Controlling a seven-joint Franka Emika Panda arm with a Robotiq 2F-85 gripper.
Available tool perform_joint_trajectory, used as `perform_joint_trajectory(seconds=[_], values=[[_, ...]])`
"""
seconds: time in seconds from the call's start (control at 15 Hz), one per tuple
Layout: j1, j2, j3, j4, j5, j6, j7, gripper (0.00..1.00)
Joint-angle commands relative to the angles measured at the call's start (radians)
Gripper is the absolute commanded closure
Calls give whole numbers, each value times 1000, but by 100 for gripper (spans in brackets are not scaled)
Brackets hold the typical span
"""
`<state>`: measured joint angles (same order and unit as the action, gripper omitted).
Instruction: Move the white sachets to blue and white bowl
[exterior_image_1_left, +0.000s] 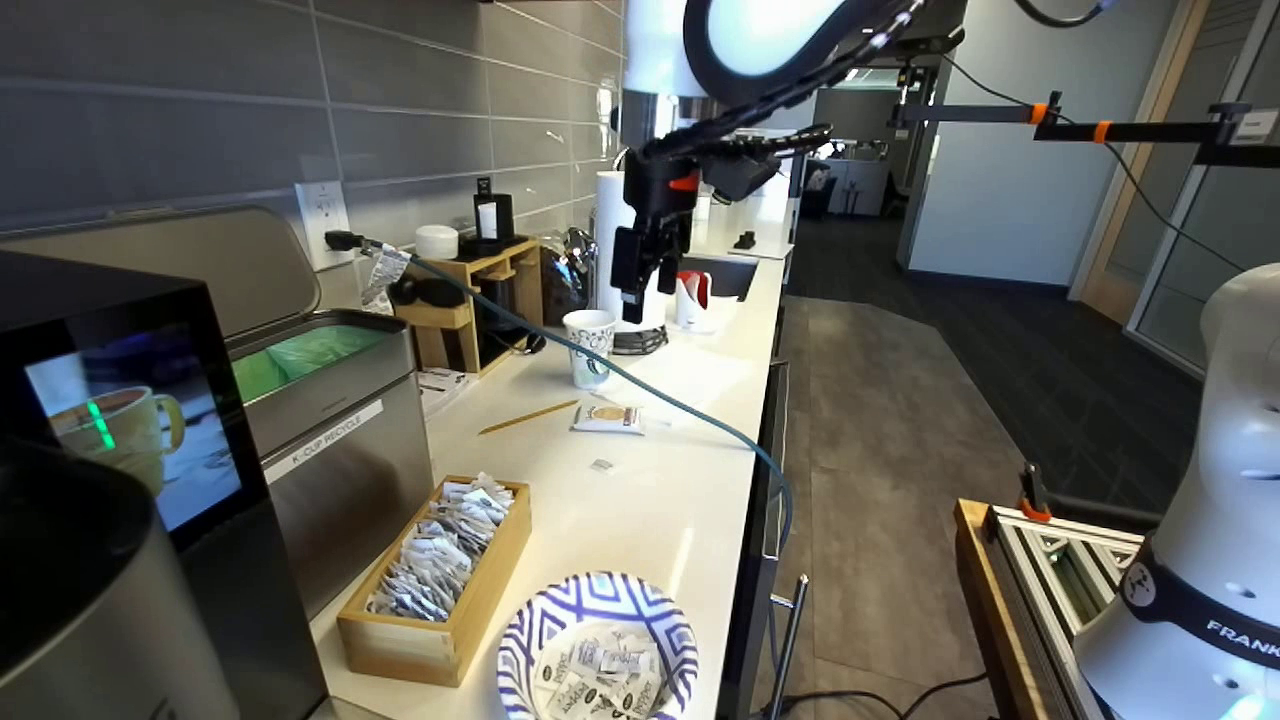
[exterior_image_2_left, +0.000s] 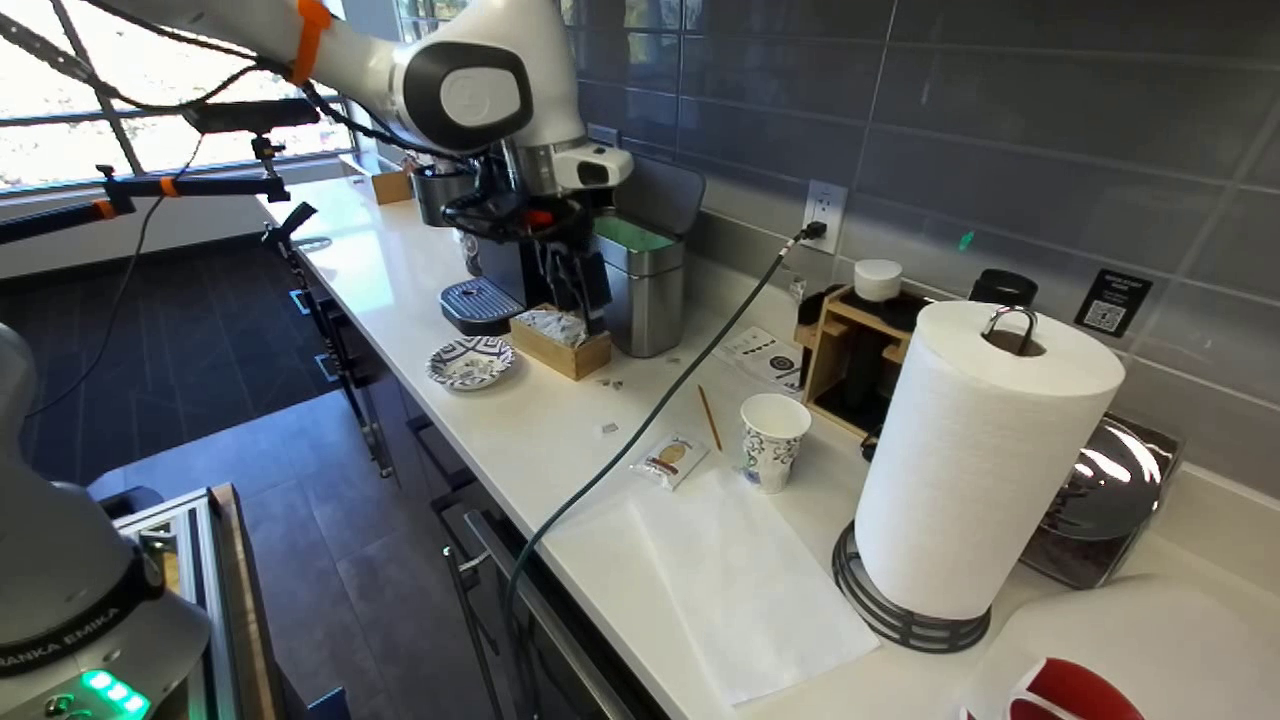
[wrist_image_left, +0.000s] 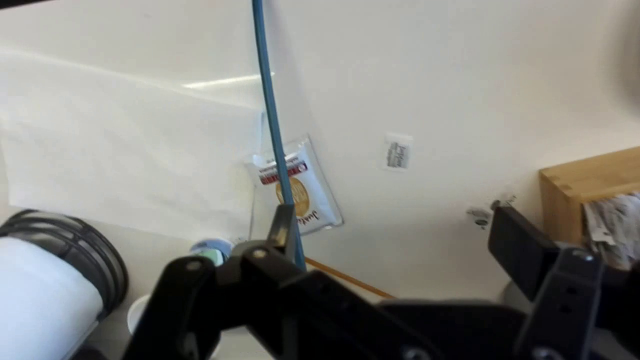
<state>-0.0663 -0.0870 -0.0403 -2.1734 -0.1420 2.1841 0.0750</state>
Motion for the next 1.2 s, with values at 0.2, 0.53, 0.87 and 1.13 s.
perform_joint_trajectory(seconds=[0.2, 0.53, 0.87, 1.13], values=[[-34, 123, -50, -99, 36, 153, 61, 0], [-23, 137, -41, -164, 143, 265, 50, 0], [-22, 148, -44, -141, 126, 240, 55, 0], [-13, 183, -26, -167, 189, 295, 22, 0]])
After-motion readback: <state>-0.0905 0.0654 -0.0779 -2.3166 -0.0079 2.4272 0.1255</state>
